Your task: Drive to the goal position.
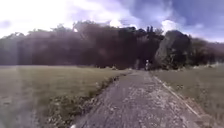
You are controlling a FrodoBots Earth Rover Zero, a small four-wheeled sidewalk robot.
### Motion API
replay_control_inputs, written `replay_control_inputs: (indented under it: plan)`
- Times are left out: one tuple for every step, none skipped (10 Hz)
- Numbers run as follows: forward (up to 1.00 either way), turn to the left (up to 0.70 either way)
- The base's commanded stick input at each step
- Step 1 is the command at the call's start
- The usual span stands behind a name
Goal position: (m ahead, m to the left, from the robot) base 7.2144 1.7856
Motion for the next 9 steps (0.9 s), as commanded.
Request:
replay_control_inputs:
  plan:
    - [1.0,-0.4]
    - [1.0,-0.4]
    - [1.0,-0.14]
    - [1.0,0.0]
    - [1.0,0.0]
    - [1.0,0.0]
    - [1.0,0.0]
    - [1.0,0.0]
    - [1.0,0.0]
